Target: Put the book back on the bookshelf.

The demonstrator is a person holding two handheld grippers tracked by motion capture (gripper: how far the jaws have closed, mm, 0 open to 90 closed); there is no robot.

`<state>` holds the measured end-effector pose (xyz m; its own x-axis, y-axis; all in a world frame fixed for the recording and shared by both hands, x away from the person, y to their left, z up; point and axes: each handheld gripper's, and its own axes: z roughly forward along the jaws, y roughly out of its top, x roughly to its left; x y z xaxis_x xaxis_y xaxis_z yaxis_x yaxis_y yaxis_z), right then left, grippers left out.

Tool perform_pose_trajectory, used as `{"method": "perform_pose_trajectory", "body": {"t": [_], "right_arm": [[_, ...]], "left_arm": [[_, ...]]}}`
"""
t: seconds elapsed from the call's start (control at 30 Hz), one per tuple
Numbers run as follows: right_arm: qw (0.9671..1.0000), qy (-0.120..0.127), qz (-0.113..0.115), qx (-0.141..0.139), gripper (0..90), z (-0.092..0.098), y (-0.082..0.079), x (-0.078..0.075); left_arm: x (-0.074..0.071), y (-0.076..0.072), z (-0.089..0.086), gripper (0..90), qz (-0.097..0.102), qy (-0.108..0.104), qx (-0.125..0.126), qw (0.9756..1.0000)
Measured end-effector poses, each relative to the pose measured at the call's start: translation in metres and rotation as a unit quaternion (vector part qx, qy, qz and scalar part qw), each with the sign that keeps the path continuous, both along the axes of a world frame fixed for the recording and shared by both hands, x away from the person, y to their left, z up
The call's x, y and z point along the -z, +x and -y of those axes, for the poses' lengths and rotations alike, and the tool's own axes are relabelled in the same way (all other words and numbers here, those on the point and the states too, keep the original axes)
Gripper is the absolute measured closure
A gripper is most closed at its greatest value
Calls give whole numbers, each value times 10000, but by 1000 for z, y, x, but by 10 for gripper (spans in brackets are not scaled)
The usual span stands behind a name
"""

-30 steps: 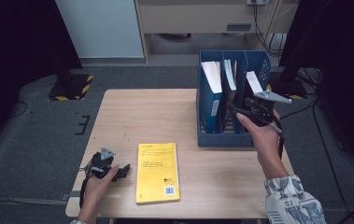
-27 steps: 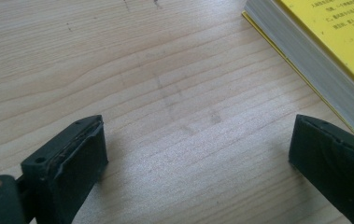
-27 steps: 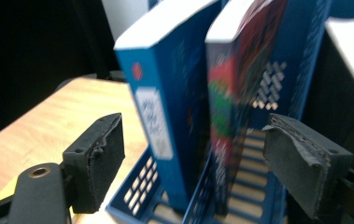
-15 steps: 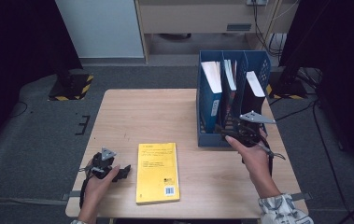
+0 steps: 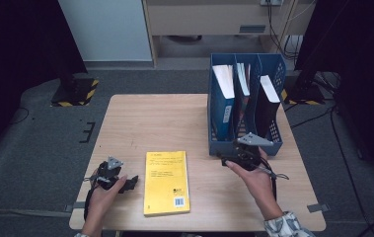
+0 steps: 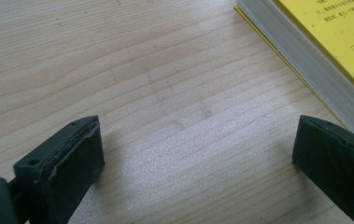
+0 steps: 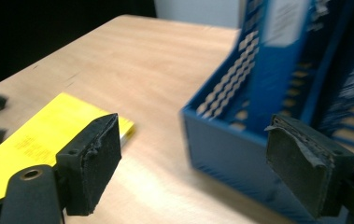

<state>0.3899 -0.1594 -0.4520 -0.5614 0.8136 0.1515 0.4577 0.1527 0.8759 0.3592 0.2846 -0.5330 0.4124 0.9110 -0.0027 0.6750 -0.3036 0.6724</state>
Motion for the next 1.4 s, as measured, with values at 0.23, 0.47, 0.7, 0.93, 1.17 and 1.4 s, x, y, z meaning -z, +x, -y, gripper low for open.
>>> {"method": "perform_pose_trajectory", "body": {"t": [0.23,0.47,0.7,0.93,1.17,1.4], "right_arm": [[9987,-255,-21,-434,203,-26,-8,9],[9963,-307,-207,-774,192,-47,-12,19],[9915,-217,-635,-1112,169,-68,-13,30],[9862,-269,-816,-1416,174,-87,-17,42],[9805,-432,-993,-1641,220,-102,-21,55],[9742,-600,-1141,-1854,272,-114,-27,68]], "left_arm": [[-3,0,0,51,-8,-91,-2,10000],[-10,-5,1,61,121,-343,-59,9993],[-18,-13,10,75,276,-590,87,9978],[-22,-14,28,85,308,-666,477,9962],[-20,-17,45,179,107,-538,782,9954],[-17,-17,52,377,-81,-614,924,9938]]}}
